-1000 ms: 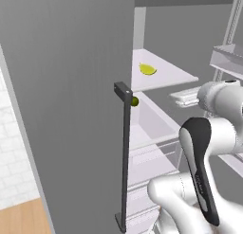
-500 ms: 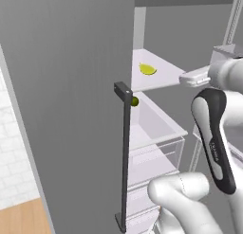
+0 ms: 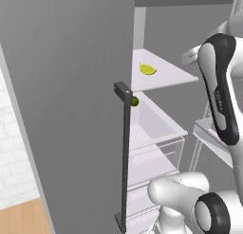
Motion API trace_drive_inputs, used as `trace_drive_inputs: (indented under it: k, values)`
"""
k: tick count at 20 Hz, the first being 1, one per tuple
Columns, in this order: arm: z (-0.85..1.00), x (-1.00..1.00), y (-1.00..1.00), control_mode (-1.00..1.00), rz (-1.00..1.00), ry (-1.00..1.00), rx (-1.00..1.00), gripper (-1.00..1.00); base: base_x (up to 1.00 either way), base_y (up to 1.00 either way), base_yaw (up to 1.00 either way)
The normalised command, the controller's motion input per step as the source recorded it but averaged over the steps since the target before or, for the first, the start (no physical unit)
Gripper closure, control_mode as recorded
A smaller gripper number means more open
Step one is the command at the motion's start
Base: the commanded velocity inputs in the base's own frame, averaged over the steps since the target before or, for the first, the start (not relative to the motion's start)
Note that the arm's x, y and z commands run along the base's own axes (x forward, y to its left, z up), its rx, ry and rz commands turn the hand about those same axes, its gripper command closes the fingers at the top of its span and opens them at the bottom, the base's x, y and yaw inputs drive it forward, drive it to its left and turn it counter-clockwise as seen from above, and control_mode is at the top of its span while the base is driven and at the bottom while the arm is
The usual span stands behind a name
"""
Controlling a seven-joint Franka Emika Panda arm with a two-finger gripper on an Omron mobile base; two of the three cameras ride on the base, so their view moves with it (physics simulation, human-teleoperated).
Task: Grab a lemon wedge from the fridge and one ice cube from the ice bowl, and put them in the glass of lemonade.
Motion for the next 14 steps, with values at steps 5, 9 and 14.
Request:
trace_drive_inputs:
  k: [5,9,14]
  values:
    - [-0.16,0.12,-0.01,-1.00,0.04,0.00,0.05,-1.00,0.00,0.00,0.00]
    - [-0.51,0.67,0.24,-1.00,0.03,0.20,0.03,-1.00,0.00,0.00,0.00]
    - [-0.40,1.00,0.46,-1.00,0.00,0.61,-0.02,-1.00,0.00,0.00,0.00]
